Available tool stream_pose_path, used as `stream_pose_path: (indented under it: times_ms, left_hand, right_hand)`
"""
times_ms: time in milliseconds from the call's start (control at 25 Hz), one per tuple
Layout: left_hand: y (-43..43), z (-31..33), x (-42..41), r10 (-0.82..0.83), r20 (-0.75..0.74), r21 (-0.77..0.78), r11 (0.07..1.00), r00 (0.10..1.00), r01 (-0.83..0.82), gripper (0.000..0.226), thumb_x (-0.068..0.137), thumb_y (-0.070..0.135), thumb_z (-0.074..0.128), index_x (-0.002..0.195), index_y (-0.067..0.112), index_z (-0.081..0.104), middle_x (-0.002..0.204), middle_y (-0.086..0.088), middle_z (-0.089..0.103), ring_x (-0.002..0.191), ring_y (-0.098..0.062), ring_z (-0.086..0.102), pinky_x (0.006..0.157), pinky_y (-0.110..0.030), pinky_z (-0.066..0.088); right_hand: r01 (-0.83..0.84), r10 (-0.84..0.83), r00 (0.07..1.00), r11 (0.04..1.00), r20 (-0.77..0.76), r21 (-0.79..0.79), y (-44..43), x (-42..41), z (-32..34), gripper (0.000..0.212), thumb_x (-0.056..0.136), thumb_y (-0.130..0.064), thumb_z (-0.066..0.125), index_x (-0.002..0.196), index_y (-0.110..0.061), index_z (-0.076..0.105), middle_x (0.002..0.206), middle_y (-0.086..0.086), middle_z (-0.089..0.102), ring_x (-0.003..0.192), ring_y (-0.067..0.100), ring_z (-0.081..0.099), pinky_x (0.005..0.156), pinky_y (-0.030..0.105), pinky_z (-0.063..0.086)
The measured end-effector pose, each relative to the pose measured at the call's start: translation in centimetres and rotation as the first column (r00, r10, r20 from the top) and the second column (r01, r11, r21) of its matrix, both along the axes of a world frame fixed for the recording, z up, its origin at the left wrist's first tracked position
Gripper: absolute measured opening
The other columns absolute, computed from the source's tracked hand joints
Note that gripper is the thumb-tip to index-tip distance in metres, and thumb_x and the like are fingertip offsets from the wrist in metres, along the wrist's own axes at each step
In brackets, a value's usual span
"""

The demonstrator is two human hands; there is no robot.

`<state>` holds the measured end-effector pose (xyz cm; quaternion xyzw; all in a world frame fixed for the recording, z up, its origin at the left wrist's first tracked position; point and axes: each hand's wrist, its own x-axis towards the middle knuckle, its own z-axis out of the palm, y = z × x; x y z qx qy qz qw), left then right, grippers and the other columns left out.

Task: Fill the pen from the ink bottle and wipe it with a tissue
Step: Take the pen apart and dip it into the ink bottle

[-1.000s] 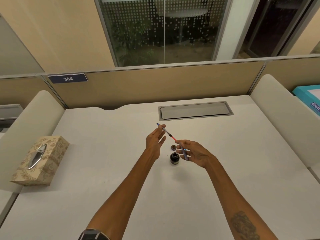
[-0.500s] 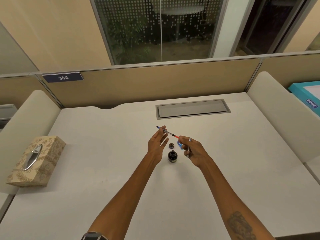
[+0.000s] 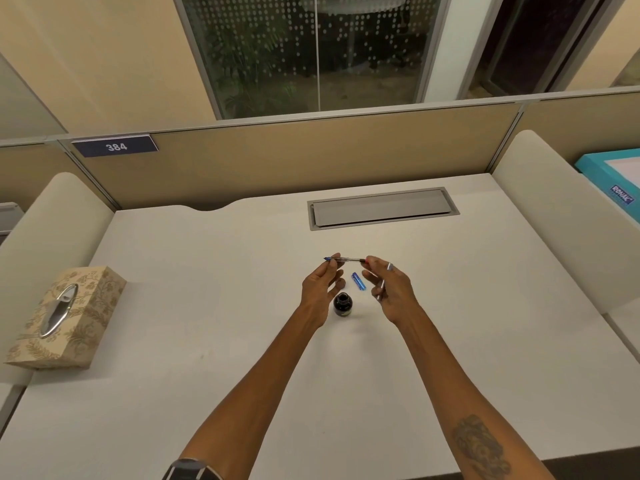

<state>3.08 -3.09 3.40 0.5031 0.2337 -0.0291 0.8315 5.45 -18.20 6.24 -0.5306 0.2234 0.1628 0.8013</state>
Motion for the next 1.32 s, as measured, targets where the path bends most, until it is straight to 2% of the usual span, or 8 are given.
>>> stream_pose_path:
  times_ms: [80,240,400,520,720,920,1120,1320]
  left_hand:
    - [0.3,-0.7,-0.1,-0.025,-0.027,0.101,0.995,0.999,0.027,0.037,0.096,0.018,0.063,0.132,0.010,0.062,0.123,-0.004,0.069,0.105,-0.017,0.067,0.084,-0.024,0.059]
    - [2.2,-2.7,-0.8,0.050,-0.094,0.268,0.963,0.994,-0.023,0.038,0.095,0.008,0.064,0.132,0.011,0.062,0.119,-0.004,0.070,0.107,-0.016,0.065,0.093,-0.033,0.054]
    - [3.4,-4.5,-1.6,0.017,-0.118,0.405,0.914,0.993,0.032,0.038,0.094,0.007,0.063,0.131,0.014,0.064,0.122,-0.003,0.068,0.110,-0.018,0.062,0.088,-0.031,0.050]
    - [3.4,-5.4,-2.1,-0.064,-0.124,0.478,0.871,0.990,0.117,0.039,0.090,0.009,0.067,0.128,0.019,0.066,0.129,0.002,0.067,0.115,-0.017,0.061,0.095,-0.030,0.048]
    - [2.5,-5.8,-2.8,-0.154,-0.100,0.579,0.795,0.983,0.183,0.042,0.085,0.014,0.074,0.125,0.023,0.067,0.129,0.007,0.064,0.117,-0.013,0.057,0.086,-0.018,0.042]
    - [1.8,-5.9,-3.0,-0.207,-0.068,0.616,0.761,0.976,0.204,0.047,0.080,0.010,0.078,0.124,0.022,0.068,0.128,0.008,0.062,0.117,-0.010,0.054,0.084,-0.014,0.042]
    - [1.0,-6.0,-2.4,-0.187,-0.020,0.688,0.711,0.982,0.149,0.041,0.079,0.015,0.079,0.119,0.021,0.071,0.123,0.005,0.065,0.112,-0.007,0.057,0.097,-0.025,0.045]
    - [0.5,-6.5,-1.7,-0.175,0.015,0.739,0.665,0.984,0.107,0.030,0.078,0.019,0.080,0.108,0.022,0.076,0.114,0.006,0.070,0.109,-0.008,0.061,0.093,-0.026,0.048]
  right_hand:
    - [0.031,-0.027,0.998,0.996,0.052,-0.086,-0.4,0.3,0.4,0.020,0.092,-0.020,0.068,0.110,-0.012,0.071,0.100,0.004,0.075,0.086,0.015,0.071,0.044,0.016,0.037]
    - [0.029,0.034,0.985,0.937,0.171,-0.349,-1.4,0.7,0.6,0.017,0.092,-0.024,0.067,0.105,-0.013,0.072,0.097,0.000,0.076,0.078,0.013,0.070,0.049,0.020,0.036]
    - [-0.006,0.178,0.953,0.818,0.243,-0.575,-1.8,0.5,-0.2,0.014,0.091,-0.021,0.065,0.096,-0.012,0.074,0.093,0.002,0.076,0.066,0.012,0.069,0.061,0.020,0.049]
    - [-0.043,0.273,0.934,0.731,0.233,-0.682,-1.5,0.4,-0.7,0.011,0.089,-0.020,0.064,0.086,-0.018,0.075,0.087,-0.003,0.075,0.065,0.016,0.072,0.072,0.035,0.056]
    - [-0.068,0.363,0.909,0.615,0.206,-0.785,-0.5,0.2,-1.5,0.013,0.088,-0.029,0.064,0.077,-0.030,0.070,0.080,-0.004,0.073,0.068,0.018,0.072,0.073,0.043,0.059]
    - [-0.091,0.418,0.892,0.539,0.172,-0.838,0.6,-0.3,-1.6,0.012,0.087,-0.036,0.065,0.078,-0.029,0.069,0.074,-0.010,0.070,0.065,0.012,0.071,0.069,0.035,0.054]
    - [-0.107,0.505,0.853,0.417,0.132,-0.903,1.6,-0.6,-2.0,0.012,0.089,-0.034,0.063,0.088,-0.026,0.072,0.087,-0.008,0.073,0.078,0.018,0.070,0.069,0.031,0.050]
    - [-0.106,0.534,0.840,0.344,0.101,-0.933,2.1,-0.5,-2.1,0.014,0.091,-0.033,0.063,0.094,-0.023,0.072,0.095,-0.005,0.074,0.086,0.019,0.067,0.068,0.028,0.044]
